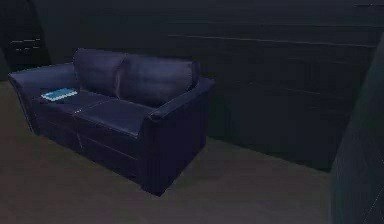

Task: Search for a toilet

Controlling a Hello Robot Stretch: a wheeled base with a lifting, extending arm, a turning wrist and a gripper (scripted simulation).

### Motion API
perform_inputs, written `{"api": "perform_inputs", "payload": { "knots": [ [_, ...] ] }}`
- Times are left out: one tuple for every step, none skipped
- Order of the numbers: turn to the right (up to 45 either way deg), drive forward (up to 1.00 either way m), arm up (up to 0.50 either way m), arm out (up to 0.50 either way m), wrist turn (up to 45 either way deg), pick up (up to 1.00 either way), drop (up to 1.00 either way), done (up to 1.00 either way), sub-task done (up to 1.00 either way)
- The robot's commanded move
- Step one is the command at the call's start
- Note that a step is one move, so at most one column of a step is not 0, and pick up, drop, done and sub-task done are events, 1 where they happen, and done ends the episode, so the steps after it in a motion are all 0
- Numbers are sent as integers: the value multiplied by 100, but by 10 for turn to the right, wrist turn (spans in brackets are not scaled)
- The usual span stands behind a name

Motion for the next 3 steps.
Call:
{"api": "perform_inputs", "payload": {
  "knots": [
    [30,0,0,0,0,0,0,0,0],
    [0,40,0,0,0,0,0,0,0],
    [-450,0,0,0,0,0,0,0,0]
  ]
}}
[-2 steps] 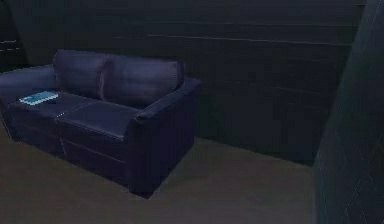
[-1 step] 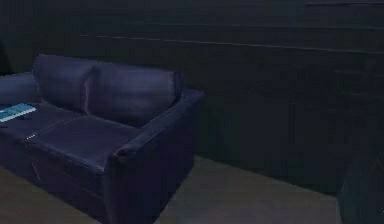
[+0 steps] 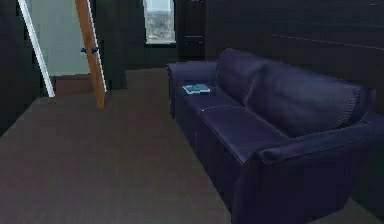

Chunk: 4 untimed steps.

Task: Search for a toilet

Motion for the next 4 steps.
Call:
{"api": "perform_inputs", "payload": {
  "knots": [
    [-210,0,0,0,0,0,0,0,0],
    [0,70,0,0,0,0,0,0,0],
    [-150,0,0,0,0,0,0,0,0],
    [0,100,0,0,0,0,0,0,0]
  ]
}}
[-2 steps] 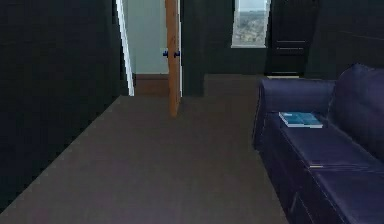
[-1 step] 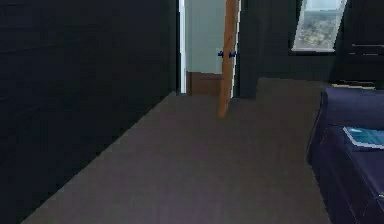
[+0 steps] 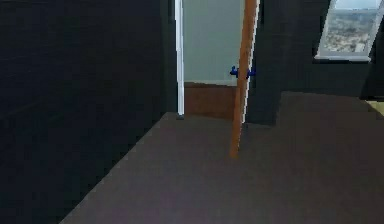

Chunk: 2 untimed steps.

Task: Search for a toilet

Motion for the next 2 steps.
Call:
{"api": "perform_inputs", "payload": {
  "knots": [
    [-30,0,0,0,0,0,0,0,0],
    [0,100,0,0,0,0,0,0,0]
  ]
}}
